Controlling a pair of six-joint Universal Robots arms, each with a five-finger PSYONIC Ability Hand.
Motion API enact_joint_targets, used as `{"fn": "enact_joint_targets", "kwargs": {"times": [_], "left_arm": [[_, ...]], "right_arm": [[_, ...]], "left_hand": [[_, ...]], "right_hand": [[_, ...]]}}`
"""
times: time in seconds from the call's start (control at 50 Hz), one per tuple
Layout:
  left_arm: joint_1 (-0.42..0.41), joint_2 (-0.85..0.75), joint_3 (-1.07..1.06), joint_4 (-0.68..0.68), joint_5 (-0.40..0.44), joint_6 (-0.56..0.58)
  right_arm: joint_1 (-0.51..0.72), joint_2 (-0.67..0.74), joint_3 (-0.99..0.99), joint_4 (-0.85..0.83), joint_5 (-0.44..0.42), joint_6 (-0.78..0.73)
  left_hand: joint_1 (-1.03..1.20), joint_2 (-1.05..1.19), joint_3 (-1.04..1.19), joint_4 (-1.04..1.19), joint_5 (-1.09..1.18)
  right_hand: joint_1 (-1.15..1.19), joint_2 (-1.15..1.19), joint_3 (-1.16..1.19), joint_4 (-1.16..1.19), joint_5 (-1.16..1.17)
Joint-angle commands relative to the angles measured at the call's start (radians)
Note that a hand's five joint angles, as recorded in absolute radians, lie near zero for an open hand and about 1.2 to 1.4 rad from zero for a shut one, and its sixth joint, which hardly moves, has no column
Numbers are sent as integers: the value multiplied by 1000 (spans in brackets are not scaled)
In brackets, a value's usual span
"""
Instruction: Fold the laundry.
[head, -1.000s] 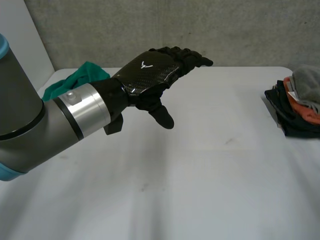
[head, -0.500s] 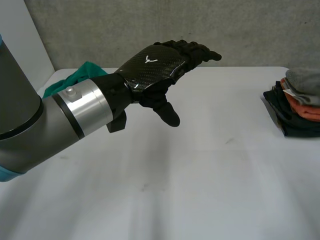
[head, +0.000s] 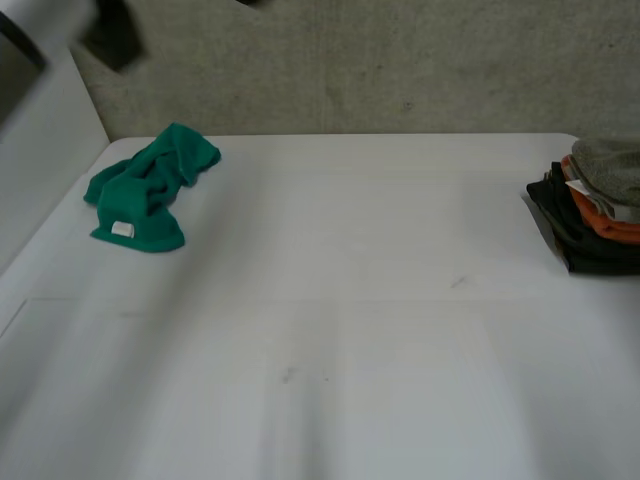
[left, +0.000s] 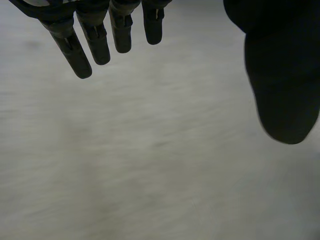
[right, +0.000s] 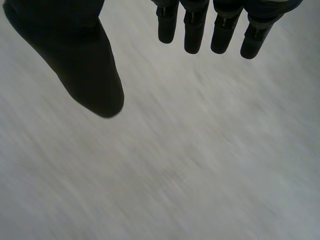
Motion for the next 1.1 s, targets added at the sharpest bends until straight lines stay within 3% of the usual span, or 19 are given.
{"fn": "enact_joint_targets", "kwargs": {"times": [0.02, 0.04, 0.18, 0.26, 0.36, 0.56, 0.58, 0.62, 0.66, 0.68, 0.74, 0.84, 0.9, 0.98, 1.1], "left_arm": [[274, -56, 0, -85, -85, 177], [297, -115, -9, -93, -86, 273], [329, -414, -23, -87, -82, 672], [378, -620, 23, -35, -54, 766], [392, -813, 145, 85, 27, 774], [388, -1045, 386, 128, 50, 778], [386, -1061, 403, 131, 52, 778], [380, -1101, 449, 148, 57, 778], [374, -1115, 471, 166, 57, 778], [363, -1116, 476, 195, 46, 778], [334, -1099, 451, 243, 18, 771], [251, -845, 266, 301, -63, 732], [210, -718, 145, 317, -68, 686], [81, -440, -111, 311, -71, 544], [-86, -228, -382, 308, -75, 410]], "right_arm": [[298, -36, 287, -63, -118, 11], [359, -28, 339, -47, -114, 2], [489, 122, 492, 12, -65, -95], [496, 160, 551, 16, -14, -118], [488, 199, 591, 6, 0, -121], [485, 233, 602, 0, -5, -121], [485, 234, 602, -3, -5, -121], [485, 242, 597, -6, -2, -123], [485, 246, 592, -7, 0, -123], [484, 252, 589, -7, 1, -123], [483, 259, 586, -7, 6, -123], [479, 251, 588, -6, 9, -121], [479, 246, 589, -6, 9, -118], [476, 228, 589, -4, 14, -112], [447, 184, 577, -4, 72, -91]], "left_hand": [[33, -5, -11, -4, -22], [33, -5, -11, -4, -22], [21, -17, -23, -15, -33], [12, -27, -33, -25, -43], [15, -23, -29, -21, -39], [118, 79, 74, 81, 63], [162, 123, 117, 125, 107], [454, 416, 410, 418, 400], [1078, 1039, 1033, 1041, 1023], [1232, 1193, 1188, 1195, 1177], [1234, 1195, 1189, 1197, 1179], [1234, 1195, 1189, 1197, 1179], [1234, 1195, 1189, 1197, 1179], [1234, 1195, 1189, 1197, 1179], [1234, 1195, 1189, 1197, 1179]], "right_hand": [[-65, -62, -33, -32, -727], [-65, -62, -33, -32, -727], [-65, -62, -33, -32, -727], [-65, -62, -33, -32, -727], [-65, -62, -33, -32, -727], [-65, -62, -33, -32, -727], [-65, -62, -33, -32, -727], [-65, -62, -33, -32, -727], [-65, -62, -33, -32, -727], [-65, -62, -33, -32, -727], [-65, -62, -33, -32, -727], [-65, -62, -33, -32, -727], [-65, -62, -33, -32, -727], [-65, -62, -33, -32, -727], [-65, -62, -33, -32, -727]]}}
